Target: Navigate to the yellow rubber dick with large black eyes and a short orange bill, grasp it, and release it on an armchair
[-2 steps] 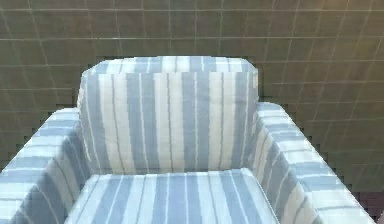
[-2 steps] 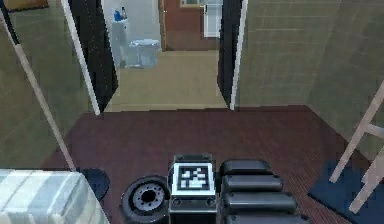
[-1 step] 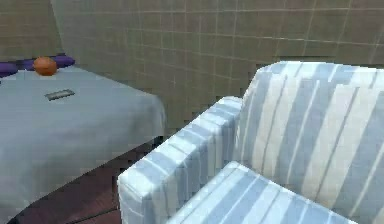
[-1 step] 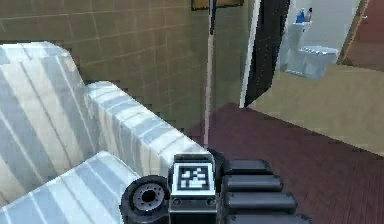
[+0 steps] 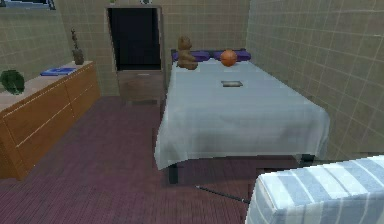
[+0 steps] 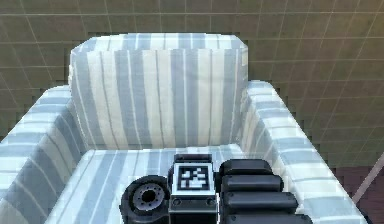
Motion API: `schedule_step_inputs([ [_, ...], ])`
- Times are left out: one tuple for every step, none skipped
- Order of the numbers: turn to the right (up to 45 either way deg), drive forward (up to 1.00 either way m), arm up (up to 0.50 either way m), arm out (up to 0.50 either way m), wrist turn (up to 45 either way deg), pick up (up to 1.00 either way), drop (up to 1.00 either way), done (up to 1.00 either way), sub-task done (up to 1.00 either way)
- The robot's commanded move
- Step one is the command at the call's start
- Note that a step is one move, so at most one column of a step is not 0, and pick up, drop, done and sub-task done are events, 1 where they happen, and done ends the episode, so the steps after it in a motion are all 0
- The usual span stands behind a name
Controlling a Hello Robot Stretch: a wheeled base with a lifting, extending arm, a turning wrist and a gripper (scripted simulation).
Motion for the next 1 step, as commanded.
schedule_step_inputs([
  [0.0,0.00,0.00,0.28,0.0,0.00,0.00,0.00,0.00],
])
